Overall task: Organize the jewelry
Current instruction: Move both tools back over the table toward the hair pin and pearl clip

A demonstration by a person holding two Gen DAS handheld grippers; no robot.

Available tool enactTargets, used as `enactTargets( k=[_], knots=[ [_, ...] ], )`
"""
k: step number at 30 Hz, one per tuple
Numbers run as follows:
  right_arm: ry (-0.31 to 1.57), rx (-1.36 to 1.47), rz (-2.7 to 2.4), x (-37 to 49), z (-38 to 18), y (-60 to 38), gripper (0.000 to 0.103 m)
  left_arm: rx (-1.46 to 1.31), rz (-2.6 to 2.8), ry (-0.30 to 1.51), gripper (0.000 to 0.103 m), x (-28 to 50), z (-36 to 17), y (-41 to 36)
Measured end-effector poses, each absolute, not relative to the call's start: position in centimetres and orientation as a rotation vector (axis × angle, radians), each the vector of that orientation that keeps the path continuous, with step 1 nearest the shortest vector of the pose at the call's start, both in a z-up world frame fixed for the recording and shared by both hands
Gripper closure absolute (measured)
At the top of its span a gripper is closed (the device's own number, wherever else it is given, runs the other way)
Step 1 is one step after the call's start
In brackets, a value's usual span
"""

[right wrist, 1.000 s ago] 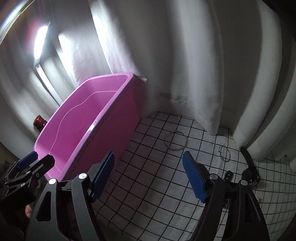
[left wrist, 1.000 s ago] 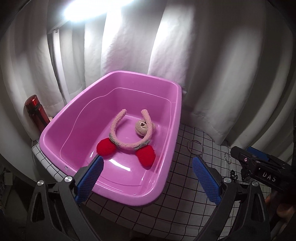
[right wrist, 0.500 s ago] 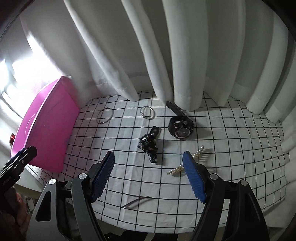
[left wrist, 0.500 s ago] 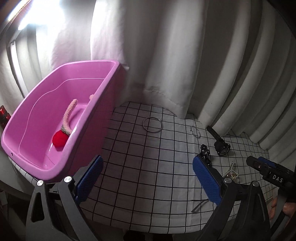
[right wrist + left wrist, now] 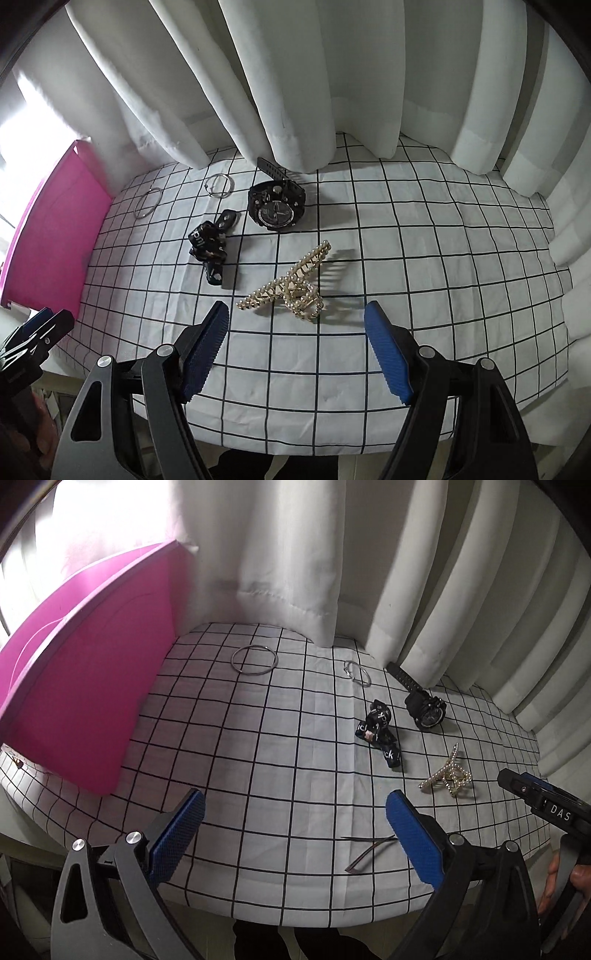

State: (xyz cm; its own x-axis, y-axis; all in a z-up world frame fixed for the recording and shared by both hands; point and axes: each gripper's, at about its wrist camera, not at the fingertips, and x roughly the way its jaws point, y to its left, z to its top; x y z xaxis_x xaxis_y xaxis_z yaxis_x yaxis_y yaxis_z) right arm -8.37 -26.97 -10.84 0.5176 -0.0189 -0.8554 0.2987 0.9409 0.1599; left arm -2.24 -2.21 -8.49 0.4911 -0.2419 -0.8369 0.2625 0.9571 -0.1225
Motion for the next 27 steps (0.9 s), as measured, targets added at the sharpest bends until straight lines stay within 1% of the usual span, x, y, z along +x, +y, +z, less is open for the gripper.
enactTargets(
  k=[11, 22, 27],
  knots=[
    [1.076, 0.256, -0.075, -7.8, -16.1, -29.0, 0.031, 0.0, -0.247, 1.081, 0.006, -5.2, -13.7, -4.4],
    [1.105, 0.189, -0.013, -6.9, -19.4, -29.7, 0.031, 0.024, -0.298, 1.054, 0.006, -7.3, -16.9, -7.5],
    [1.087, 0.162, 0.013, -6.5, -19.9, -30.0, 0.031, 0.042, -0.307, 1.041, 0.006, -7.5, -17.7, -8.8]
  ],
)
